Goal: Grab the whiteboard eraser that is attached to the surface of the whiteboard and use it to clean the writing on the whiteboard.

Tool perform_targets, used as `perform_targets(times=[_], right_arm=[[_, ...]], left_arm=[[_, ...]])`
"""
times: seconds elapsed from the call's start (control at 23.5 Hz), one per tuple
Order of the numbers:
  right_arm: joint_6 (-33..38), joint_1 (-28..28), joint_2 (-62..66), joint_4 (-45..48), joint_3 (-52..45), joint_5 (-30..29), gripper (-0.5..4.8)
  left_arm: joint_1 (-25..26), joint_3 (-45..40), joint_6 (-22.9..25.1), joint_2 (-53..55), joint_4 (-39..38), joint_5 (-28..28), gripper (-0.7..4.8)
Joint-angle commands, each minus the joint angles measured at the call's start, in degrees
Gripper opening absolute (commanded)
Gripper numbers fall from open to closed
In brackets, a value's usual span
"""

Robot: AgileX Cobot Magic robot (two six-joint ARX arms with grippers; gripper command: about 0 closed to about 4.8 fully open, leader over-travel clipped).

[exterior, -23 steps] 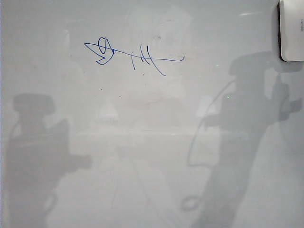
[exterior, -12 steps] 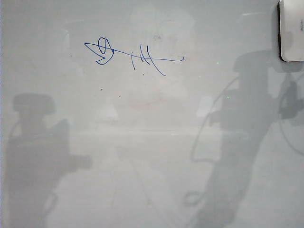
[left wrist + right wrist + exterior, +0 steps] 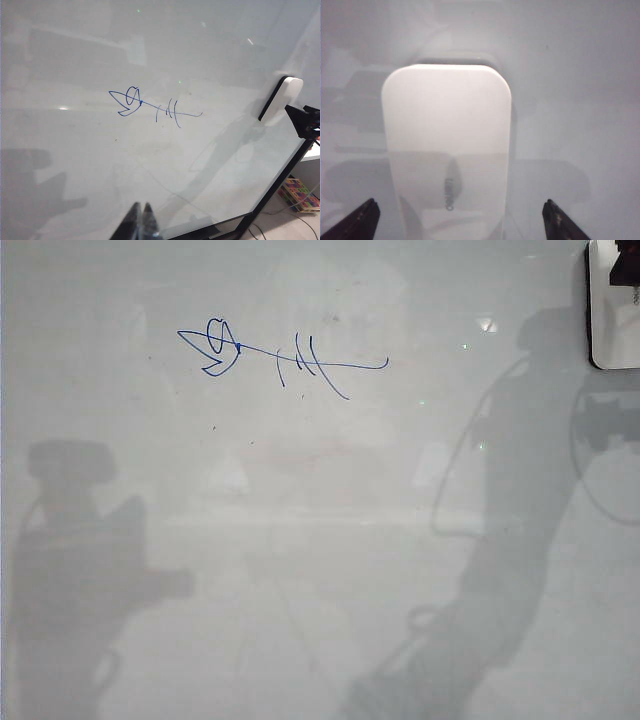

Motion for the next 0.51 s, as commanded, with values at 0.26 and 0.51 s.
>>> perform_targets(times=[0.26, 0.51], right_arm=[[0.2, 0.11, 3.04, 3.54, 1.05, -0.22, 4.79], [0.22, 0.13, 6.32, 3.85, 3.1, -0.61, 4.79]], left_arm=[[0.0, 0.31, 0.04, 0.02, 0.35, 1.01, -0.05], [0.0, 0.31, 0.04, 0.02, 0.28, 1.46, -0.05]])
